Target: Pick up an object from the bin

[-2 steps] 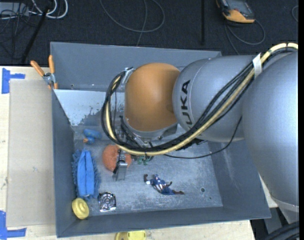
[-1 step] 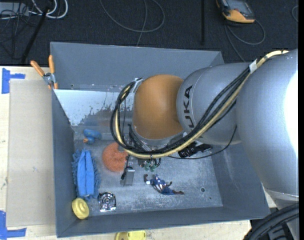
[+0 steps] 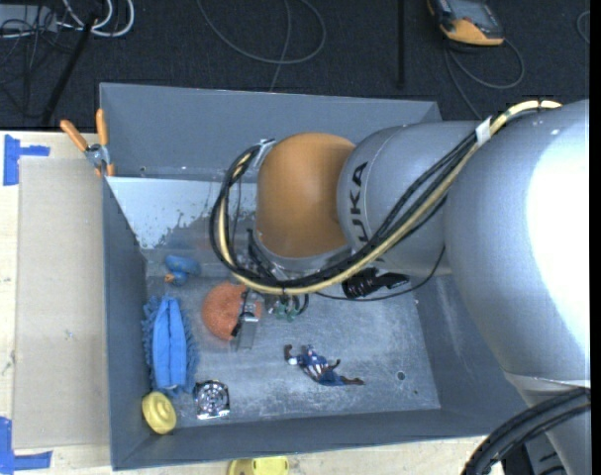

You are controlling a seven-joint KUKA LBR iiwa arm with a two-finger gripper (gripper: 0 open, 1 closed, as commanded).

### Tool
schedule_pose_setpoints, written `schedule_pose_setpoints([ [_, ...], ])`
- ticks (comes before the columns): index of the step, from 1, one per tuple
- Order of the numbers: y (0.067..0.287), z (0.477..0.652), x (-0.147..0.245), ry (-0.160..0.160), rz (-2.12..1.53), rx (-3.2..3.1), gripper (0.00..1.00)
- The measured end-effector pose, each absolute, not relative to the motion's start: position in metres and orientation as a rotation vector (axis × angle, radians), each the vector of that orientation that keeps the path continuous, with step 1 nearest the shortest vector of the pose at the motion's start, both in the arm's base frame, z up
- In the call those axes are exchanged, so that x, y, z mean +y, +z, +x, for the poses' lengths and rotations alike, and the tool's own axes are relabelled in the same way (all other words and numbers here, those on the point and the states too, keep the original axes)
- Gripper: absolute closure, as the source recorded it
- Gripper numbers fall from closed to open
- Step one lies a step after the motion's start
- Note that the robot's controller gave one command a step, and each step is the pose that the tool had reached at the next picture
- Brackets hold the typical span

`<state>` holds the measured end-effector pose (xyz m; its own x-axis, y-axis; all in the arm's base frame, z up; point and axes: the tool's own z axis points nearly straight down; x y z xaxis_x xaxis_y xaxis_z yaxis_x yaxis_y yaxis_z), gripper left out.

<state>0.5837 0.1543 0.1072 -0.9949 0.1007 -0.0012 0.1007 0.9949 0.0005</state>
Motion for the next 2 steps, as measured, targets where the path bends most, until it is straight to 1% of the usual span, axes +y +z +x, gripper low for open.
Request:
schedule_pose_setpoints([
  [1,0.0811,0.5914,0.1365,0.004,0.024,3.141,1.00],
  [2,0.0811,0.5915,0.1364,0.004,0.027,3.140,1.00],
])
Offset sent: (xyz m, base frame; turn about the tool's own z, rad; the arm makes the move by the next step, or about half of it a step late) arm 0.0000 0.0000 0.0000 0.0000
